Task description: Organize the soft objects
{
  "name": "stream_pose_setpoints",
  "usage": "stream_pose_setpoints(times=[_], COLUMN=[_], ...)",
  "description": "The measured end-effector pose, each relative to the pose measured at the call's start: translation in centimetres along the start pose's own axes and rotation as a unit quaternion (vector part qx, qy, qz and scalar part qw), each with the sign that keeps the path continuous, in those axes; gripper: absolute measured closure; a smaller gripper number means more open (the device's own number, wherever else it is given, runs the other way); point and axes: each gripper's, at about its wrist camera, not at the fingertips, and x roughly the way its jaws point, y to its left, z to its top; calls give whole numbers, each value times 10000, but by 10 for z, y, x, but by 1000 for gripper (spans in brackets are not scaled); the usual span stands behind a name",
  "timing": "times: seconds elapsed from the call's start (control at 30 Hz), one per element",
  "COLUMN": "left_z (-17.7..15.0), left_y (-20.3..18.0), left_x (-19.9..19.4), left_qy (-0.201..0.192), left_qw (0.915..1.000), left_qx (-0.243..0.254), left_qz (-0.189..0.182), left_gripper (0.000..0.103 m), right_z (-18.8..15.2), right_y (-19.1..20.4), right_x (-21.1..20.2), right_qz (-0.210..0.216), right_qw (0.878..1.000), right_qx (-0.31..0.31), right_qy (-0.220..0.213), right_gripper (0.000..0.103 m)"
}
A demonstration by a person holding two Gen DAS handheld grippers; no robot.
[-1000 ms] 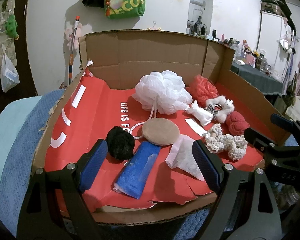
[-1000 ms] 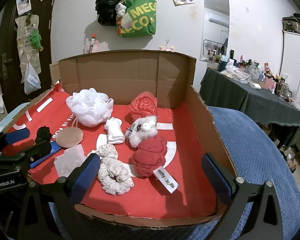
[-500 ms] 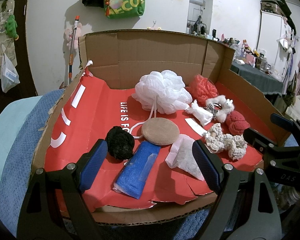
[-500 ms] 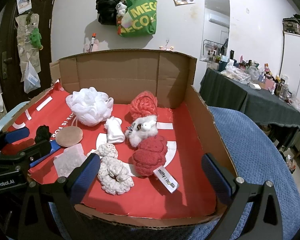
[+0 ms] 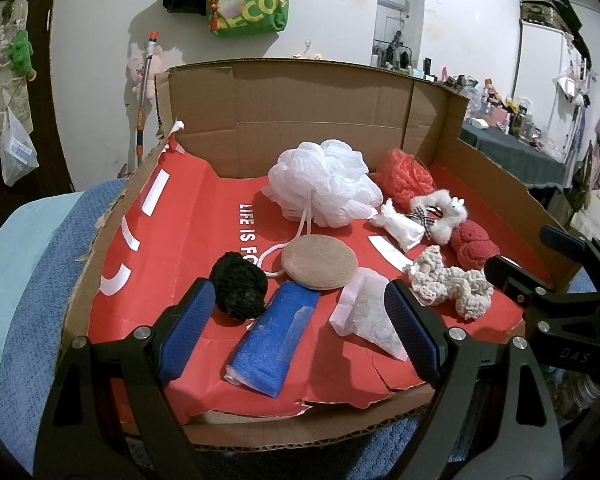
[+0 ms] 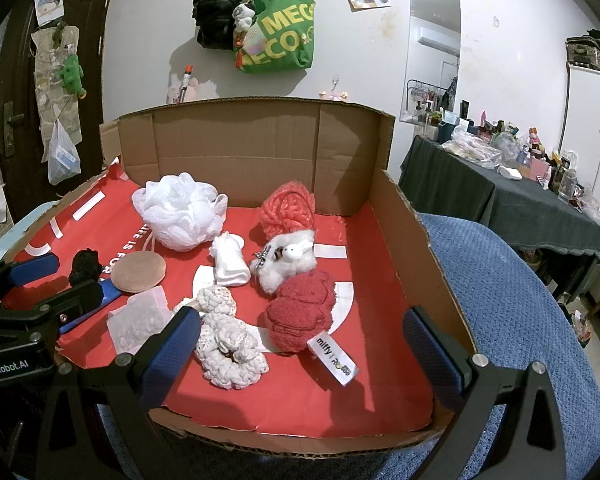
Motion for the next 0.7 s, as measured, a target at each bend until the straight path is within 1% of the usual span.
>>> stream_pose_setpoints(times=[0.7], left_z=[0], left_y=[0], left_x=[0], left_qy=[11], left_qw=[10000], left_qx=[-2], left_qz=[-4], left_gripper=[16], right_z=[0], right_y=[1], right_x=[1], right_qz=[-4], right_qw=[10000], right_qx=[-4], right_qy=[4], right_gripper=[0])
